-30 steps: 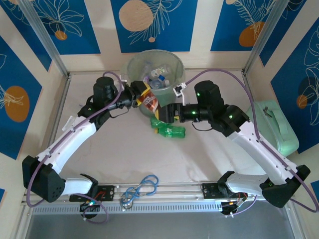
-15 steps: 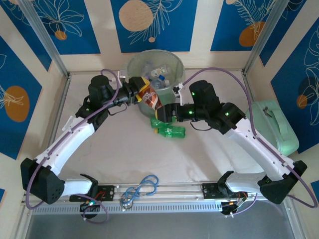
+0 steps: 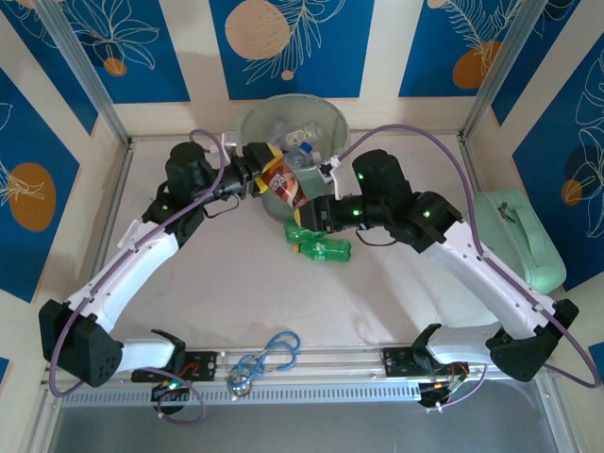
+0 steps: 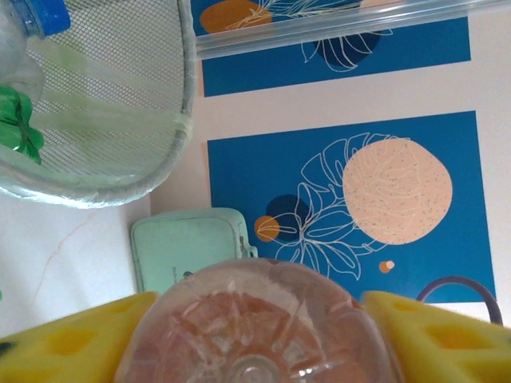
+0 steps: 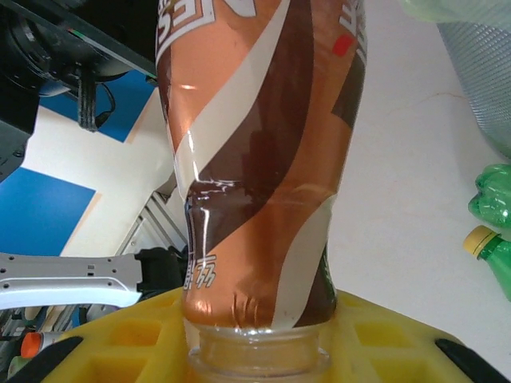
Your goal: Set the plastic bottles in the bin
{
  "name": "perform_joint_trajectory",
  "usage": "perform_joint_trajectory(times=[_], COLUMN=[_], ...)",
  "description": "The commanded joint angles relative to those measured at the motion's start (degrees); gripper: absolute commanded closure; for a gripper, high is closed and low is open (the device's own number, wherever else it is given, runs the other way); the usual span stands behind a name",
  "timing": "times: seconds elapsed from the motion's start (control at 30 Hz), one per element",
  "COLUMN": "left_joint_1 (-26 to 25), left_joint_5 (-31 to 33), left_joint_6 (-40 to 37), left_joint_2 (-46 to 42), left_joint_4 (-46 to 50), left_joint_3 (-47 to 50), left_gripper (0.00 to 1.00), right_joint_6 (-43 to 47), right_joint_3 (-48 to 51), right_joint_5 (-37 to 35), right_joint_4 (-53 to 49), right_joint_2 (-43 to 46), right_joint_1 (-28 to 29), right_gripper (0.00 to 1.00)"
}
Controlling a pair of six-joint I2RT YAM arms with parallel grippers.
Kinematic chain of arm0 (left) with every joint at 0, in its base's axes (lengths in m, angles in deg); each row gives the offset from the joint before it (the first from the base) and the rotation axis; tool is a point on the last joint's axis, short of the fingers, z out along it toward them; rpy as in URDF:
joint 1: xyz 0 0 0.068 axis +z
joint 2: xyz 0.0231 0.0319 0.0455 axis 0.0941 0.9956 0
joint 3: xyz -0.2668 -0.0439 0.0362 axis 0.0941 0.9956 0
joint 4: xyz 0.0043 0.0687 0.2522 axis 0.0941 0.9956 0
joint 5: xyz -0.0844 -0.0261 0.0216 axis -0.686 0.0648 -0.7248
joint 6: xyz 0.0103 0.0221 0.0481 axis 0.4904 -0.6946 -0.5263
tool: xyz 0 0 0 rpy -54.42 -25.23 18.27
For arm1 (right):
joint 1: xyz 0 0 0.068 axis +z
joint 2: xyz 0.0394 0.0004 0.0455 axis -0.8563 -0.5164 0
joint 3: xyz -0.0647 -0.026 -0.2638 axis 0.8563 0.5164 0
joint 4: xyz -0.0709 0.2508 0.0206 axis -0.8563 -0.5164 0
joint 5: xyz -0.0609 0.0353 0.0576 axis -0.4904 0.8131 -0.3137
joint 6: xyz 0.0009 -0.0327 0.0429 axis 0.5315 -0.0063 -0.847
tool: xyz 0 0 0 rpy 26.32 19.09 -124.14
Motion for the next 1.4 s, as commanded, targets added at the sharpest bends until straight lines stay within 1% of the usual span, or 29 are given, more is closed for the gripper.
perform_joint_trajectory(times=[0.0, 0.1, 0.2, 0.27, 0.4, 0.57, 0.83, 0.9, 0.97, 1.07, 1.1, 1.27, 1.37], left_joint_1=[1.9, 5.6, 8.2, 9.2, 9.7, 9.7, 9.7, 9.7, 9.7, 9.7, 9.7, 9.7, 9.7], left_joint_5=[-0.3, 3.5, 11.1, 14.4, 16.4, 15.4, 15.2, 15.2, 15.2, 15.1, 15.1, 14.8, 14.6], left_joint_6=[-3.1, -11.5, -20.4, -24.2, -29.0, -29.8, -30.9, -31.1, -31.4, -31.7, -31.8, -31.5, -31.4], left_joint_2=[-1.8, -4.9, -9.3, -11.8, -14.4, -15.2, -14.8, -14.7, -14.4, -14.1, -14.0, -13.3, -13.4], left_joint_4=[-0.2, 10.0, 20.9, 24.3, 28.1, 29.7, 31.1, 31.4, 31.6, 32.0, 32.0, 31.5, 31.4], left_joint_3=[-1.9, -5.1, -7.7, -8.0, -7.0, -3.8, -2.3, -2.2, -2.2, -2.1, -2.2, -2.0, -1.5], left_gripper=[0.0, 0.0, 0.0, 0.0, 0.01, 0.06, 0.12, 0.12, 0.12, 0.12, 0.12, 0.14, 0.15], right_joint_6=[0.8, 0.8, 1.0, 1.0, 0.1, 0.0, 5.8, 7.7, 8.9, 9.4, 9.5, 9.9, 9.6], right_joint_3=[-3.8, -7.7, -13.4, -17.0, -24.3, -32.0, -43.2, -44.9, -46.3, -47.9, -48.3, -50.6, -49.9], right_joint_5=[-0.7, -2.3, -5.1, -5.9, -5.9, -4.5, -4.7, -5.2, -6.4, -7.6, -7.8, -9.4, -11.5], right_joint_4=[-0.2, -1.3, -3.9, -5.1, -7.5, -9.5, -13.4, -14.4, -15.3, -16.6, -16.7, -17.7, -17.5], right_joint_2=[-1.4, -3.9, -8.1, -11.2, -18.5, -25.9, -36.0, -37.8, -39.3, -40.8, -41.0, -40.5, -37.4], right_joint_1=[-0.3, -1.6, -3.2, -4.6, -7.9, -10.5, -10.7, -10.5, -10.4, -10.5, -10.5, -10.5, -10.5], right_gripper=[0.66, 0.66, 0.67, 0.67, 0.67, 0.67, 0.65, 0.62, 0.55, 0.33, 0.3, 0.28, 0.28])
